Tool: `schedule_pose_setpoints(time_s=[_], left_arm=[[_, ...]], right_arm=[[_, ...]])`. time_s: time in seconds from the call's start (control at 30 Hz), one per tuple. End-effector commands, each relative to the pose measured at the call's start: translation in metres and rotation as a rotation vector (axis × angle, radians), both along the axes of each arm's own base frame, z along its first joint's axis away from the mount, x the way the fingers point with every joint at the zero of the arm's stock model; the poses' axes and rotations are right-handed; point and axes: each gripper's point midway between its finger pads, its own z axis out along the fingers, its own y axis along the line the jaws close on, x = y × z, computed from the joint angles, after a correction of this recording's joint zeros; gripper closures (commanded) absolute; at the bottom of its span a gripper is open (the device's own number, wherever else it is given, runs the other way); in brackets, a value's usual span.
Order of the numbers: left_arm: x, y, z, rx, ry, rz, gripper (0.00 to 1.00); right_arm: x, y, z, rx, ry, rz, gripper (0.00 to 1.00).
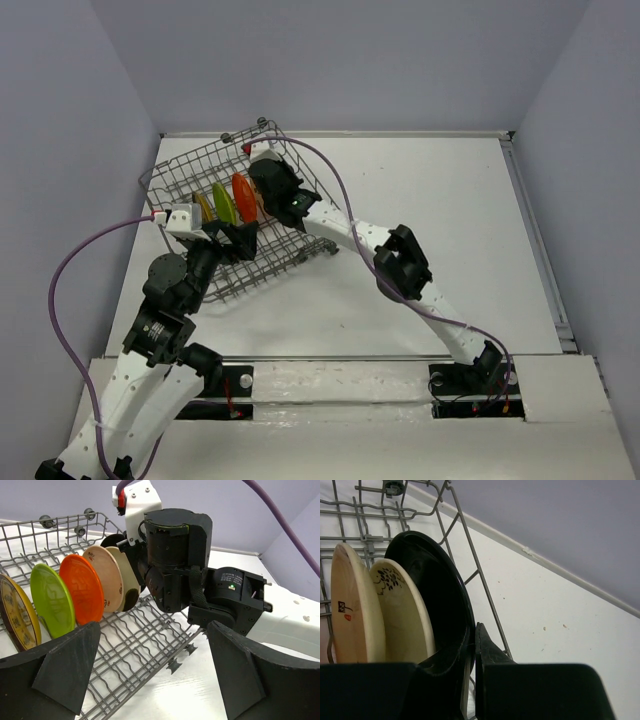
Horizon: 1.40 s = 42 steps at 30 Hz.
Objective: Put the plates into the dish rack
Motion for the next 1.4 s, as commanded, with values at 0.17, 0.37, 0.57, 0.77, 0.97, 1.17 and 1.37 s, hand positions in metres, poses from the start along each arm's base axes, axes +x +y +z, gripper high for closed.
schedule_pose_setpoints(time_s=[0.17, 0.37, 0.57, 0.77, 0.97, 1.17, 1.37], left_arm=[[0.001, 0.001, 0.021, -0.021, -0.057, 0.001, 0.01], [0.001, 0.001, 0.022, -0.023, -0.061, 0.003, 0.01], [0.0, 0.001, 0.022, -0.023, -0.061, 0.001, 0.01], [-0.001, 0.002, 0.023, -0.025, -0.065, 0.001, 0.01], [-0.001, 0.002, 0.023, -0.026, -0.068, 0.0, 0.01], [-0.001, 0.002, 0.023, -0.027, -0.066, 0.003, 0.01], [-0.001, 0.002, 0.023, -0.028, -0.064, 0.003, 0.01]], right_arm=[[0.0, 0.008, -0.005, -0.003, -0.042, -0.005, 0.93], [-0.01, 0.014, -0.004, 0.024, -0.052, -0.002, 0.87], [-0.017, 0.018, 0.004, 0.079, -0.049, 0.01, 0.84], [-0.025, 0.02, 0.009, 0.12, -0.045, 0.015, 0.8], [-0.028, 0.016, 0.016, 0.157, -0.05, -0.003, 0.72], [-0.032, 0.009, 0.036, 0.205, -0.063, -0.015, 0.71], [-0.035, 0.002, 0.05, 0.22, -0.077, -0.028, 0.62]])
